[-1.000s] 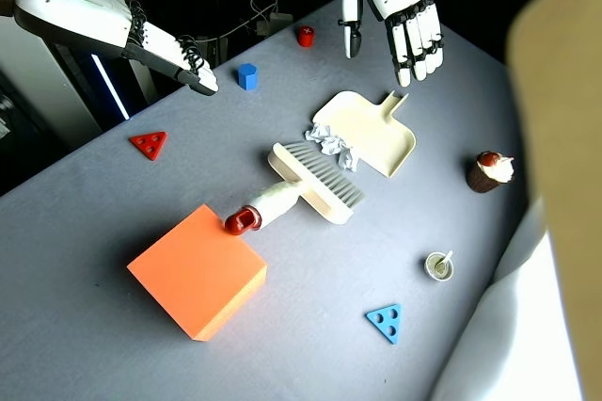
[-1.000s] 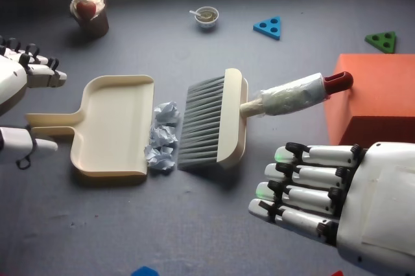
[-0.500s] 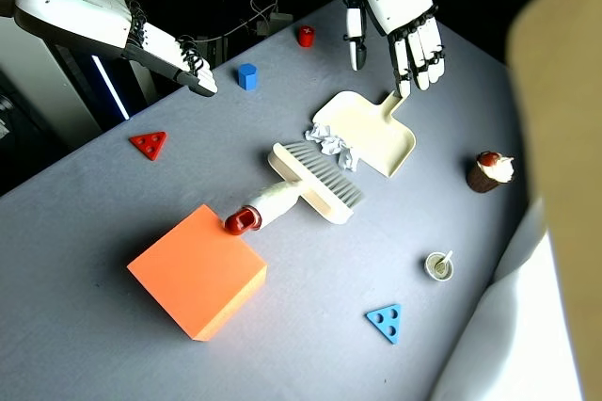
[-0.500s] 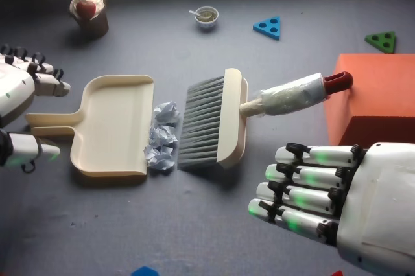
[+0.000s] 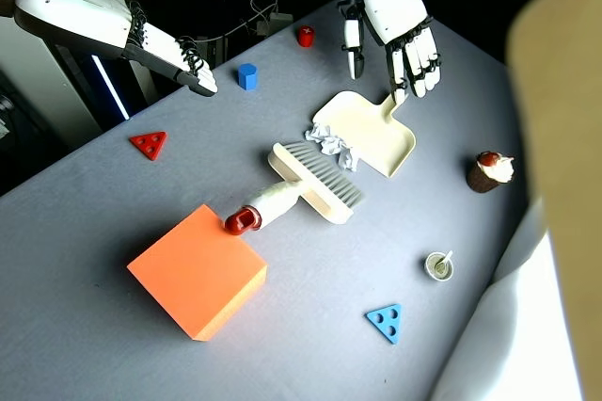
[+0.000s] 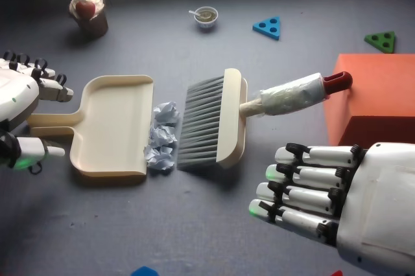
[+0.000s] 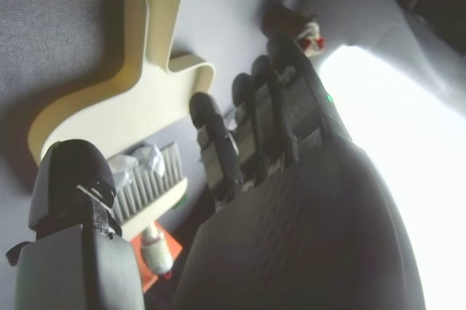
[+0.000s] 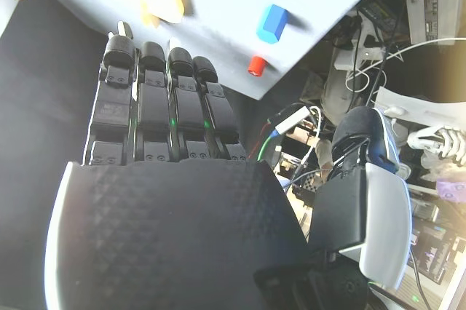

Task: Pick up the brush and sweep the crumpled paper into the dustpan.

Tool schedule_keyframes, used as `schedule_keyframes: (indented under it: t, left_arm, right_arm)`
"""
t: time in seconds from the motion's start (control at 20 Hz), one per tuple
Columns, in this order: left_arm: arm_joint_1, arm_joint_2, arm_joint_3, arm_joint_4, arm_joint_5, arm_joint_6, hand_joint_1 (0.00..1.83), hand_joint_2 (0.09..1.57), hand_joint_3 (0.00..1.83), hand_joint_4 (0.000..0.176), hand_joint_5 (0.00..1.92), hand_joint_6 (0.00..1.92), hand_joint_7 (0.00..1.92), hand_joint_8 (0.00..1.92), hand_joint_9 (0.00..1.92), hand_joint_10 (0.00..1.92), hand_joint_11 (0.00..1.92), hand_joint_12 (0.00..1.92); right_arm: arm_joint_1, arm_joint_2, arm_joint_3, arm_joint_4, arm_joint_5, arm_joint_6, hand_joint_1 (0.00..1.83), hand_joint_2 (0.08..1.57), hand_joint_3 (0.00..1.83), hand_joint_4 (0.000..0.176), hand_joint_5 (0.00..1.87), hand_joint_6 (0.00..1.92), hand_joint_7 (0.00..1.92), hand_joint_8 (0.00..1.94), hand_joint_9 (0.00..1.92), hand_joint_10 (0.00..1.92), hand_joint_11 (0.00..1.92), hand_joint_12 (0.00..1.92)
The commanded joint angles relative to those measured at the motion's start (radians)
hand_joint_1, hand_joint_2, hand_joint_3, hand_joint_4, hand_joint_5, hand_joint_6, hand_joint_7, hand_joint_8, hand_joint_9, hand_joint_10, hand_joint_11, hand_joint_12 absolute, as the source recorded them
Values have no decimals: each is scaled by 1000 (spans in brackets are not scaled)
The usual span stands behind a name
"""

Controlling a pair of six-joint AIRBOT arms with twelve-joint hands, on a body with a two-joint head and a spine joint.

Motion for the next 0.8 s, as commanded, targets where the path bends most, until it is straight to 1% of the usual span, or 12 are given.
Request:
schedule_keyframes:
  t: [0.0, 0.1, 0.15, 0.25, 0.3, 0.35, 0.4, 0.45, 0.5, 0.65, 0.7, 0.75]
  left_arm:
    - [-4, -4, 8, 26, -102, 1, 740, 1087, 3, 82, 470, 6, 277, 3, 230, 2, 210, 166]
    - [-4, -17, 20, 26, -104, -2, 755, 1081, 1, 79, 495, 0, 290, 0, 238, 0, 166, 313]
    - [-4, -26, 28, 26, -105, -3, 731, 1085, 0, 87, 495, 1, 294, 0, 247, 0, 153, 381]
    - [-6, -39, 44, 31, -106, -7, 736, 1085, 0, 86, 495, 0, 292, 0, 237, 0, 121, 395]
    - [-7, -45, 52, 37, -105, -11, 744, 1085, 0, 81, 493, 0, 292, 0, 237, 1, 114, 399]
    - [-7, -51, 61, 43, -103, -17, 756, 1078, 0, 82, 502, 3, 294, 1, 235, 0, 112, 405]
    - [-7, -57, 71, 52, -100, -24, 770, 1071, 0, 78, 513, 6, 304, 4, 244, 3, 119, 414]
    - [-6, -62, 79, 61, -96, -33, 751, 1076, 0, 82, 510, 4, 299, 1, 246, 3, 118, 420]
    - [-4, -67, 88, 71, -94, -42, 768, 1073, 0, 74, 510, 3, 295, 0, 239, 0, 109, 423]
    - [9, -82, 113, 91, -100, -75, 744, 1078, 2, 80, 516, 3, 290, 0, 236, 0, 71, 490]
    - [14, -87, 121, 99, -103, -88, 731, 1084, 4, 86, 516, 2, 289, 0, 237, 0, 66, 496]
    - [18, -91, 128, 105, -107, -97, 744, 1080, 1, 84, 526, 6, 296, 3, 244, 3, 72, 503]
  right_arm:
    - [7, 8, -6, -21, -88, -5, 0, 993, 1, 0, 152, 11, 159, 12, 171, 11, 173, 18]
    - [7, 8, -6, -21, -88, -5, 0, 995, 1, 0, 154, 9, 162, 9, 168, 6, 173, 17]
    - [7, 8, -6, -21, -89, -6, 0, 992, 0, 0, 157, 9, 165, 9, 171, 7, 179, 19]
    - [7, 8, -6, -21, -89, -6, 0, 997, 2, 0, 138, 0, 146, 1, 157, 0, 163, 12]
    - [7, 8, -6, -21, -89, -6, 0, 996, 1, 0, 146, 4, 153, 4, 164, 4, 171, 15]
    - [7, 8, -6, -21, -89, -6, 0, 991, 0, 0, 146, 4, 156, 5, 170, 6, 170, 14]
    - [7, 8, -7, -21, -89, -6, 0, 990, 0, 0, 147, 4, 161, 7, 173, 7, 177, 17]
    - [7, 8, -7, -21, -89, -7, 0, 990, 0, 0, 139, 0, 157, 4, 171, 5, 174, 15]
    - [7, 8, -7, -21, -89, -7, 0, 994, 1, 0, 137, 0, 158, 4, 173, 5, 182, 18]
    - [6, 8, -7, -21, -89, -9, 0, 1002, 4, 0, 123, 1, 146, 1, 161, 2, 172, 12]
    - [6, 8, -7, -21, -89, -9, 0, 999, 2, 0, 130, 4, 149, 3, 160, 1, 168, 10]
    - [6, 8, -7, -21, -89, -9, 0, 999, 1, 0, 147, 10, 168, 9, 177, 8, 184, 17]
